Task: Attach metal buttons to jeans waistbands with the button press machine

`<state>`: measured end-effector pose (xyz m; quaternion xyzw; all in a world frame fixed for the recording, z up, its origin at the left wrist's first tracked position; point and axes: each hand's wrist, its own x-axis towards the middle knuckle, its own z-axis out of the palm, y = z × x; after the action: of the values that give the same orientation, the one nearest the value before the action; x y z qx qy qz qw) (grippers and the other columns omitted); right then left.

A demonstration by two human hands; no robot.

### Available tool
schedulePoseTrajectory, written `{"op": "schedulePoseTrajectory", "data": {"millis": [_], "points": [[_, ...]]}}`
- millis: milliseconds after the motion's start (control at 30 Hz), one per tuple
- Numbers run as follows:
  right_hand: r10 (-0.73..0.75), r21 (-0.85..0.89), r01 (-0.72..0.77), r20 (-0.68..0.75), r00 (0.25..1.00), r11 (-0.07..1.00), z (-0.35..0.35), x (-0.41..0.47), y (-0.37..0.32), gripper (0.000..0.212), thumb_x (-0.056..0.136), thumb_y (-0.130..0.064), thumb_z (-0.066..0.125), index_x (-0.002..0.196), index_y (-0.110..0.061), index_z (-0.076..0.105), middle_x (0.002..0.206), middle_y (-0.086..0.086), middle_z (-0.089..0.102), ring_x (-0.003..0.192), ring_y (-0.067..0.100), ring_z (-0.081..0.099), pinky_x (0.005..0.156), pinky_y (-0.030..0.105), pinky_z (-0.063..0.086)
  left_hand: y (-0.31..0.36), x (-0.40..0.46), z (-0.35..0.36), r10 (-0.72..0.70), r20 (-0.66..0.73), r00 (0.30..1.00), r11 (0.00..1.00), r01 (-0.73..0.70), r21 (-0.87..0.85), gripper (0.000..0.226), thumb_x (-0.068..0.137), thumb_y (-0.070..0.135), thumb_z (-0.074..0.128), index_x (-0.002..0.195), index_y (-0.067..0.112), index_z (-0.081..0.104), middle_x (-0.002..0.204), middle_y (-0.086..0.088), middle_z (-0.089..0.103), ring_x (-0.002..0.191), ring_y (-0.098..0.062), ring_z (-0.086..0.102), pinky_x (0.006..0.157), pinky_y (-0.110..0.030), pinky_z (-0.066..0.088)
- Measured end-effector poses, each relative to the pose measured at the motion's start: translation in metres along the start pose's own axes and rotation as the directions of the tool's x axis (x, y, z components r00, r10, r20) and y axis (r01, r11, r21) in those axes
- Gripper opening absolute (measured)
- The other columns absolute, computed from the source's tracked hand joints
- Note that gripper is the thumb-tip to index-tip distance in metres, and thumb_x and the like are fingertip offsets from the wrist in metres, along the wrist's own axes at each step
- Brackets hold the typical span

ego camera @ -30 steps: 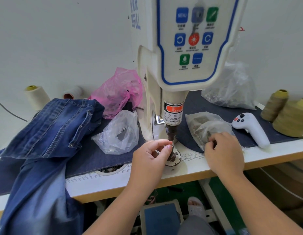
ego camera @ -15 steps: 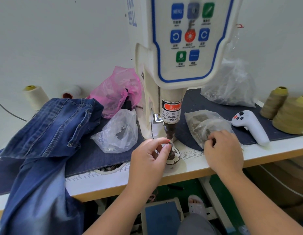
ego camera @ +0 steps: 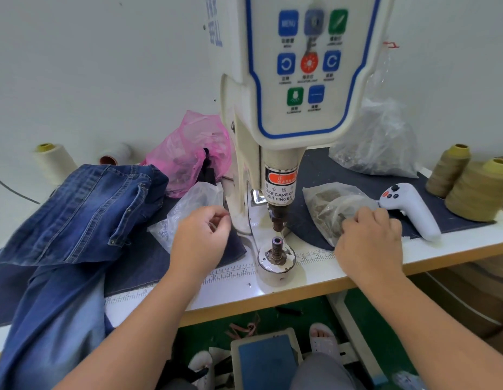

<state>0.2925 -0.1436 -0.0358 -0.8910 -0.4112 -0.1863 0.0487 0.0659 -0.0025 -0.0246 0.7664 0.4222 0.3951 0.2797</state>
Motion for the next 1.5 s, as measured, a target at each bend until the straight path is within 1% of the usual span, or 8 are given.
{"op": "schedulePoseTrajectory", "data": {"millis": [133,300,567,833,1033,1267,1367,1500], "points": [[0.057,-0.099,-0.048,0.087,0.995,0.994,-0.010,0.012,0.012,0.023,0.094,-0.033,0.047,0.095,-0.025,0.068,0.099,-0.001,0.048,0.099,0.022,0.044,0.083,0.038,0.033,-0.020,0.005,0.001,0.015,-0.043,0.999,0.995,-0.011,0.097,0.015,0.095,0.024,0.059,0.087,0.035,0.062,0.079,0.014,0.063,0.077,-0.001,0.057,0.062,-0.025,0.043],[0.060,0.038,-0.069,0.207,0.976,0.997,-0.009,0.022,0.018,0.029,0.094,-0.055,0.052,0.092,-0.028,0.063,0.090,-0.005,0.043,0.087,0.017,0.036,0.077,0.036,0.032,-0.025,0.001,0.004,0.116,-0.122,0.986,0.990,-0.105,0.091,0.016,0.094,0.020,0.059,0.093,0.035,0.058,0.085,0.022,0.056,0.088,0.008,0.051,0.063,-0.017,0.039],[-0.034,0.186,-0.012,0.239,0.970,0.982,-0.007,0.020,0.017,0.029,0.098,-0.031,0.050,0.069,-0.033,0.051,0.073,-0.013,0.051,0.077,0.014,0.047,0.074,0.035,0.030,-0.027,0.001,0.004,0.147,-0.038,0.988,0.980,-0.140,0.139,0.010,0.094,0.020,0.059,0.096,0.030,0.059,0.090,0.020,0.052,0.090,0.008,0.050,0.064,-0.015,0.038],[-0.097,-0.123,0.139,0.300,0.949,0.983,-0.016,0.023,0.009,0.030,0.095,-0.027,0.043,0.066,-0.029,0.035,0.071,-0.011,0.043,0.068,0.011,0.032,0.076,0.037,0.021,-0.027,0.000,0.003,0.140,-0.031,0.990,0.979,-0.134,0.155,0.010,0.093,0.016,0.060,0.092,0.027,0.062,0.091,0.015,0.054,0.089,0.007,0.050,0.062,-0.014,0.037],[-0.088,-0.067,0.105,0.211,0.974,0.992,-0.009,0.019,0.007,0.030,0.093,-0.029,0.044,0.065,-0.027,0.036,0.069,-0.011,0.042,0.061,0.007,0.027,0.073,0.034,0.024,-0.028,0.001,0.004,0.145,-0.024,0.989,0.978,-0.140,0.153,0.014,0.092,0.015,0.061,0.090,0.029,0.060,0.089,0.015,0.053,0.089,0.005,0.050,0.062,-0.018,0.041],[-0.158,0.204,0.187,-0.151,0.976,0.961,-0.022,0.013,0.010,0.030,0.088,-0.011,0.056,0.063,-0.017,0.040,0.063,-0.005,0.040,0.060,0.020,0.039,0.061,0.033,0.025,-0.027,0.002,0.004,0.148,-0.029,0.989,0.978,-0.142,0.150,0.015,0.092,0.015,0.060,0.090,0.030,0.058,0.087,0.017,0.053,0.088,0.008,0.050,0.062,-0.015,0.038],[-0.170,0.395,0.226,-0.171,0.970,0.891,-0.029,0.012,0.001,0.023,0.095,-0.010,0.054,0.072,-0.012,0.053,0.069,-0.001,0.052,0.066,0.020,0.046,0.064,0.035,0.033,-0.026,0.001,0.003,0.152,-0.031,0.988,0.978,-0.146,0.151,0.015,0.092,0.015,0.061,0.090,0.029,0.059,0.088,0.015,0.054,0.087,0.007,0.050,0.062,-0.015,0.038],[-0.056,0.744,0.090,-0.070,0.996,0.662,-0.042,0.005,-0.017,0.024,0.102,-0.015,0.048,0.080,-0.010,0.057,0.070,-0.001,0.054,0.064,0.005,0.050,0.059,0.012,0.038,-0.024,-0.001,0.002,0.163,-0.032,0.986,0.977,-0.156,0.144,0.017,0.092,0.014,0.061,0.089,0.030,0.058,0.088,0.015,0.054,0.085,0.006,0.050,0.061,-0.015,0.037]]}}
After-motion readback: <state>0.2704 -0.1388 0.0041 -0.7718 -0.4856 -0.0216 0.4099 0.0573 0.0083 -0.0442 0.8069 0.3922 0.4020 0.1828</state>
